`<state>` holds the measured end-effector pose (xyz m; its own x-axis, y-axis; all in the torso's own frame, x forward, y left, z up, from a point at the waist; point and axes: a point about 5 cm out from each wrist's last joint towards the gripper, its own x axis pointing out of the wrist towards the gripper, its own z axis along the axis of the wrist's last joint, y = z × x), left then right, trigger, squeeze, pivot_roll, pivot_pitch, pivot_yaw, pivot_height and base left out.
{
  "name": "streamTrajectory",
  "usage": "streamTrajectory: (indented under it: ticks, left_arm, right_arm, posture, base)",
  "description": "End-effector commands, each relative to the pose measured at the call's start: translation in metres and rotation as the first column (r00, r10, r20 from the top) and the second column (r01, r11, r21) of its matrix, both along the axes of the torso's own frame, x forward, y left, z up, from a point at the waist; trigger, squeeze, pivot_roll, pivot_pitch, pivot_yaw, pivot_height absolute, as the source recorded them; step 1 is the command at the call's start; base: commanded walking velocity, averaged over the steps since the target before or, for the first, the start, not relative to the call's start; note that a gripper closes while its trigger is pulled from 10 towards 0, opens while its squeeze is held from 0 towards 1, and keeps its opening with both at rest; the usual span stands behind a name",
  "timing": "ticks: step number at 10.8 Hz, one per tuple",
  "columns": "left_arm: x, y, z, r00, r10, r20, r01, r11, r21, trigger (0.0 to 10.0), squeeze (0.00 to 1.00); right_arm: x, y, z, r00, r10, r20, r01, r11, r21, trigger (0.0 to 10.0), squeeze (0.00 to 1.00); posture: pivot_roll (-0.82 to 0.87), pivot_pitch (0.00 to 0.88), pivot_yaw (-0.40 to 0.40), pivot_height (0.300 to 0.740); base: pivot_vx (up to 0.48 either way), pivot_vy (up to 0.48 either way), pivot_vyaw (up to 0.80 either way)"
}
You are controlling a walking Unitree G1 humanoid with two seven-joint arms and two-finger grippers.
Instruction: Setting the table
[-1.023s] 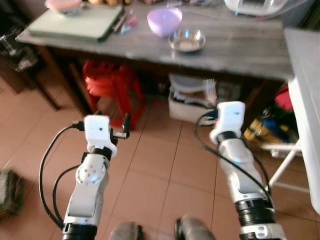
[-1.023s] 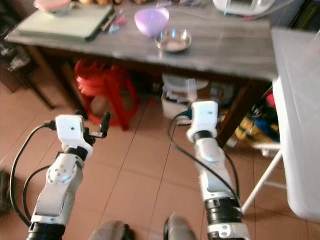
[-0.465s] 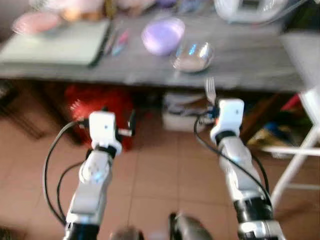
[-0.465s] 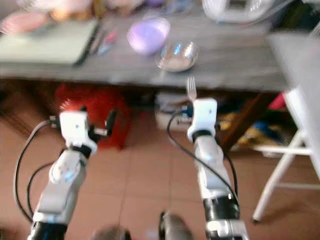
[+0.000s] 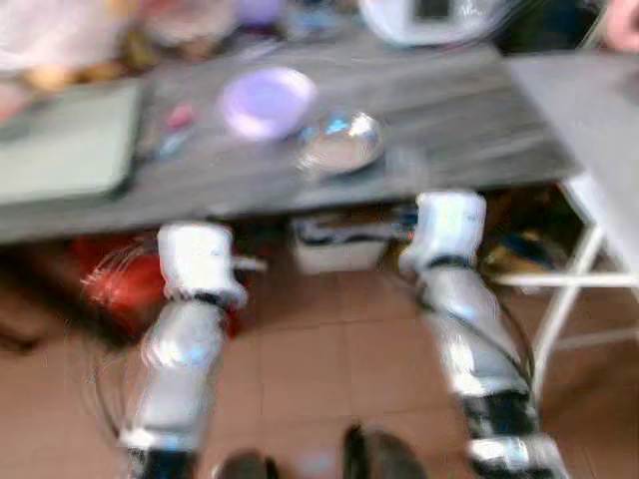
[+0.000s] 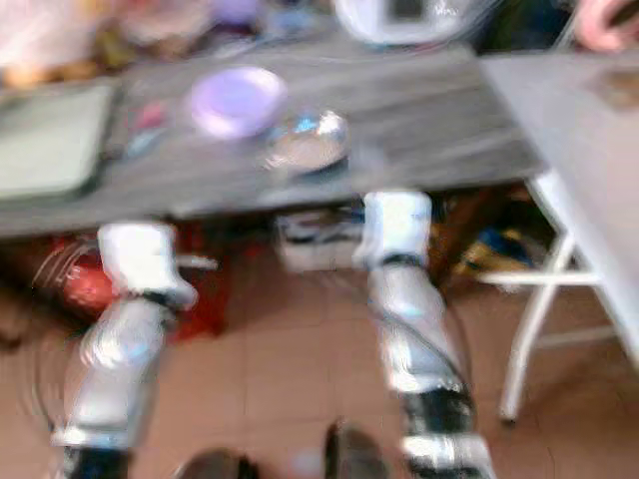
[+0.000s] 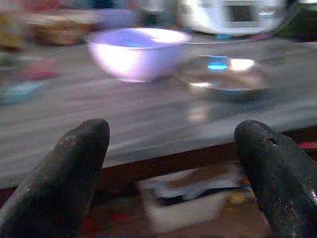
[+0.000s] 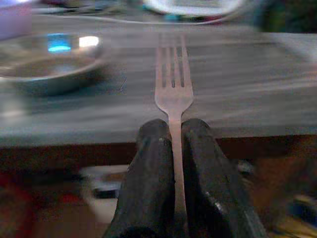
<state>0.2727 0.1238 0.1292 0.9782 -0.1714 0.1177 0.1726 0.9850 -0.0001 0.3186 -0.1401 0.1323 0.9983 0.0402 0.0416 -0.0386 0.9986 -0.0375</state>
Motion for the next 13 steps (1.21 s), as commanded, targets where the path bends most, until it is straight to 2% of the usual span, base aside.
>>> streamTrajectory:
  ticks: [1, 3, 4, 8, 12, 13]
  left_arm:
    - [-0.0033, 0.0088, 0.0004, 1.000, 0.020, 0.002, -0.020, 1.000, 0.019, 10.0, 0.00]
    - [-0.0059, 0.0077, -0.0006, 1.000, 0.014, -0.001, -0.014, 1.000, 0.019, 10.0, 0.00]
    - [-0.0068, 0.0066, 0.0008, 1.000, -0.002, 0.009, 0.002, 1.000, 0.016, 10.0, 0.00]
    - [-0.0079, 0.0044, 0.0038, 1.000, -0.021, 0.019, 0.021, 1.000, 0.009, 10.0, 0.00]
    - [-0.0069, 0.0077, 0.0072, 1.000, 0.005, 0.027, -0.005, 1.000, 0.007, 10.0, 0.00]
    - [-0.0060, 0.0105, 0.0079, 0.999, 0.033, 0.023, -0.034, 0.999, 0.010, 10.0, 0.00]
  right_arm:
    - [0.0000, 0.0106, 0.0052, 0.999, 0.026, 0.025, -0.026, 1.000, 0.014, 10.0, 0.00]
    - [0.0001, 0.0112, 0.0053, 0.999, 0.026, 0.025, -0.027, 1.000, 0.015, 10.0, 0.00]
    - [0.0010, 0.0108, 0.0057, 0.999, 0.024, 0.027, -0.024, 1.000, 0.015, 10.0, 0.00]
    - [0.0010, 0.0099, 0.0056, 0.999, 0.018, 0.029, -0.019, 1.000, 0.016, 10.0, 0.00]
    - [0.0009, 0.0087, 0.0062, 0.999, 0.016, 0.033, -0.017, 1.000, 0.021, 10.0, 0.00]
    - [0.0013, 0.0082, 0.0076, 0.999, 0.017, 0.039, -0.018, 1.000, 0.022, 10.0, 0.00]
  posture:
    - [0.02, 0.145, 0.027, 0.740]
    - [0.03, 0.145, 0.024, 0.740]
    - [0.03, 0.144, 0.024, 0.740]
    - [0.02, 0.146, 0.026, 0.740]
    - [0.03, 0.168, 0.025, 0.740]
    - [0.03, 0.165, 0.026, 0.740]
  base:
    - [0.000, 0.000, 0.00]
    - [0.000, 0.000, 0.00]
    - [0.394, 0.000, -0.71]
    - [0.465, 0.000, 0.00]
    - [0.429, 0.000, 0.00]
    - [0.000, 0.000, 0.00]
